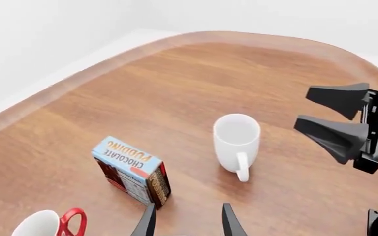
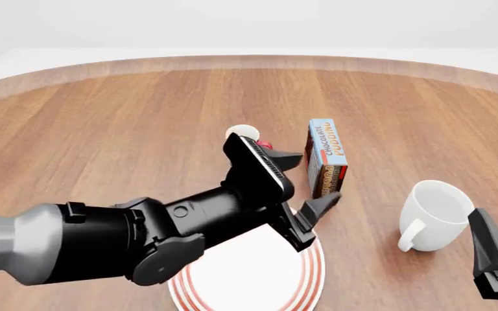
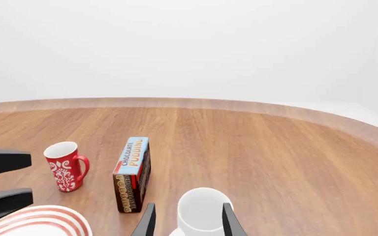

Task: Pick up the white mug and put it on the plate, and put the chocolate pudding to the right of the plate.

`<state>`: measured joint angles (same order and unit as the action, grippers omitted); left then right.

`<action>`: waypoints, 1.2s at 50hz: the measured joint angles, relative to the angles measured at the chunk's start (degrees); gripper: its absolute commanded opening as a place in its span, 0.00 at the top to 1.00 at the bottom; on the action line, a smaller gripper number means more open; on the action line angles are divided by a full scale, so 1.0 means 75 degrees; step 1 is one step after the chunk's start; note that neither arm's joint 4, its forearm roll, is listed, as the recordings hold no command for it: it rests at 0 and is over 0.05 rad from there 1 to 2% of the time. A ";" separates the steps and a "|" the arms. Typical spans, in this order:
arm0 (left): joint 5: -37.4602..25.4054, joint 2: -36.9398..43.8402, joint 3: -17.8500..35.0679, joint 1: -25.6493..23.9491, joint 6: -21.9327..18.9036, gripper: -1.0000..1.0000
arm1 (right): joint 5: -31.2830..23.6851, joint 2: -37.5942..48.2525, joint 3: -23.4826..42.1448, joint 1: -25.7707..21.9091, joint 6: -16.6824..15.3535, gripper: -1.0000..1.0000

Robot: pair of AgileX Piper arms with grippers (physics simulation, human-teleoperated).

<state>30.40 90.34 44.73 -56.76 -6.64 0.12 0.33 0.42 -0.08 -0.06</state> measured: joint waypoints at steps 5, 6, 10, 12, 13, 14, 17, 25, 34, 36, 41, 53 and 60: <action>-0.0033 0.0119 0.0091 -0.0067 0.0065 0.00 | 0.0003 0.0000 -0.0001 -0.0001 0.0001 0.00; -0.0041 0.0143 0.0110 -0.0082 0.0076 0.00 | 0.0003 0.0000 -0.0001 -0.0001 0.0001 0.00; -0.0076 0.0235 0.0187 -0.0135 0.0122 0.00 | 0.0005 0.0000 -0.0001 -0.0002 0.0001 0.00; -0.0094 0.0281 0.0224 -0.0161 0.0144 0.00 | 0.0005 0.0000 -0.0001 -0.0003 0.0002 0.00; -0.0103 0.0304 0.0243 -0.0175 0.0155 0.00 | 0.0005 0.0000 -0.0001 -0.0004 0.0002 0.00; -0.0113 0.0328 0.0261 -0.0191 0.0166 0.00 | 0.0005 0.0000 -0.0002 -0.0004 0.0003 0.00; -0.0144 0.0399 0.0316 -0.0238 0.0197 0.00 | 0.0005 -0.0001 -0.0002 -0.0006 0.0003 0.00; -0.0236 0.0591 0.0464 -0.0370 0.0259 0.00 | 0.0004 -0.0002 -0.0003 -0.0008 0.0006 0.00; -0.0314 0.0764 0.0607 -0.0517 0.0300 0.00 | 0.0006 0.0000 -0.0003 -0.0012 0.0011 0.00; -0.0325 0.0795 0.0631 -0.0544 0.0308 0.00 | 0.0005 0.0000 -0.0003 -0.0013 0.0012 0.00; -0.0347 0.0889 0.0690 -0.0610 0.0326 0.00 | 0.0003 0.0001 -0.0001 -0.0013 0.0013 0.00; -0.0434 0.1092 0.0882 -0.0745 0.0345 0.00 | 0.0003 0.0008 0.0004 -0.0013 0.0018 0.00; -0.0491 0.1195 0.1000 -0.0797 0.0341 0.00 | 0.0004 0.0012 0.0005 -0.0014 0.0024 0.00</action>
<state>26.72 99.30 52.23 -62.74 -4.08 0.16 0.42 0.46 -0.19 0.12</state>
